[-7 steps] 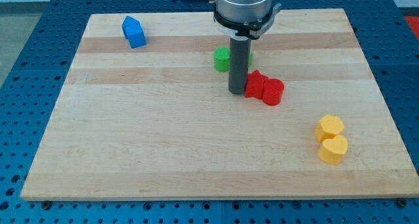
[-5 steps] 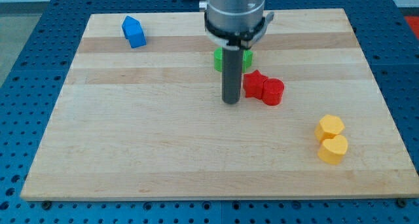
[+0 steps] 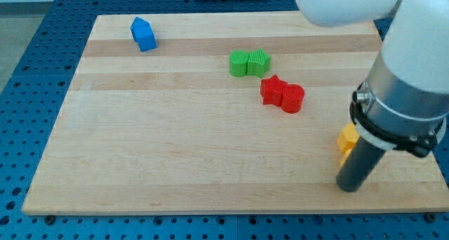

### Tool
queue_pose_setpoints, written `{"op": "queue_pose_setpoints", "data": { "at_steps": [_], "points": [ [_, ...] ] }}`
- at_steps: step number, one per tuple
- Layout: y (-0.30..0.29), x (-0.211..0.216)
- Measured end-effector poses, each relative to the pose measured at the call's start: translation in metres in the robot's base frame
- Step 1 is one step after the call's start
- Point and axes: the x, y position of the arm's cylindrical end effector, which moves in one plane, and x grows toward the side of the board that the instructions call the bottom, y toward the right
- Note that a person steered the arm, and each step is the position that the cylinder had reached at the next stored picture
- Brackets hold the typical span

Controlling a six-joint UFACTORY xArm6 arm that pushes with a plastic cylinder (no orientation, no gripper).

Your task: Move the yellow blocks to the top right of the red circle

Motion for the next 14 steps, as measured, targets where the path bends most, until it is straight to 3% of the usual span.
{"op": "queue_pose_setpoints", "data": {
  "at_steps": [2,3,4,14],
  "points": [
    [0.008,-0.022],
    [0.015,0.020],
    [0.031,0.029],
    [0.008,-0.151]
  ]
}}
